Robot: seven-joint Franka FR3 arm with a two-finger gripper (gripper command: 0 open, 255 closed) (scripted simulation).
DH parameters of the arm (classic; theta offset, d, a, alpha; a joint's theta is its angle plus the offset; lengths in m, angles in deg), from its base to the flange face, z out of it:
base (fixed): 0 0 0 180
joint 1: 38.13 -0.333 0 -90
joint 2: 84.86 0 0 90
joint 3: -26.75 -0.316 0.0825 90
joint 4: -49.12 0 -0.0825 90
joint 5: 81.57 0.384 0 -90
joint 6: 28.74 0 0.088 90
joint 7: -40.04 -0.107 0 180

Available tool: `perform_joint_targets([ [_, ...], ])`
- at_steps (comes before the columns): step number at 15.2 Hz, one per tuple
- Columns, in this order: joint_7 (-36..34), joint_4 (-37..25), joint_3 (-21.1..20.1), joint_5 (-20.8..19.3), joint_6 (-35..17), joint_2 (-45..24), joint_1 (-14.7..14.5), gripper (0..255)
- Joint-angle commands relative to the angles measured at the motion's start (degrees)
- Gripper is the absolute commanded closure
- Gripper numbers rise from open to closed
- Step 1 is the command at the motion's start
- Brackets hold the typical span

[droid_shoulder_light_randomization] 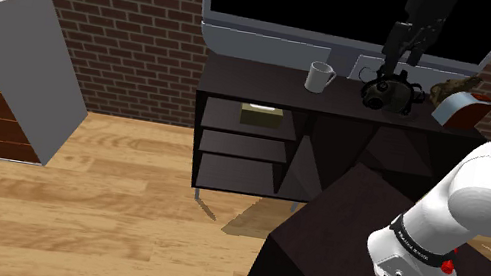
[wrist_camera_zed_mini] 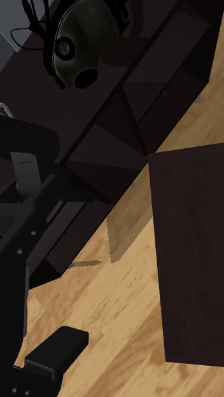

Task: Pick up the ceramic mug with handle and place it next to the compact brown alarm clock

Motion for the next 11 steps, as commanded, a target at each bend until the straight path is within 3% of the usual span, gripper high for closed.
perform_joint_targets([
  [1,0.00,0.00,0.00,0.00,0.00,0.00,0.00,0],
  [11,3.35,-1.43,6.51,-3.35,-16.94,-16.16,2.58,0],
])
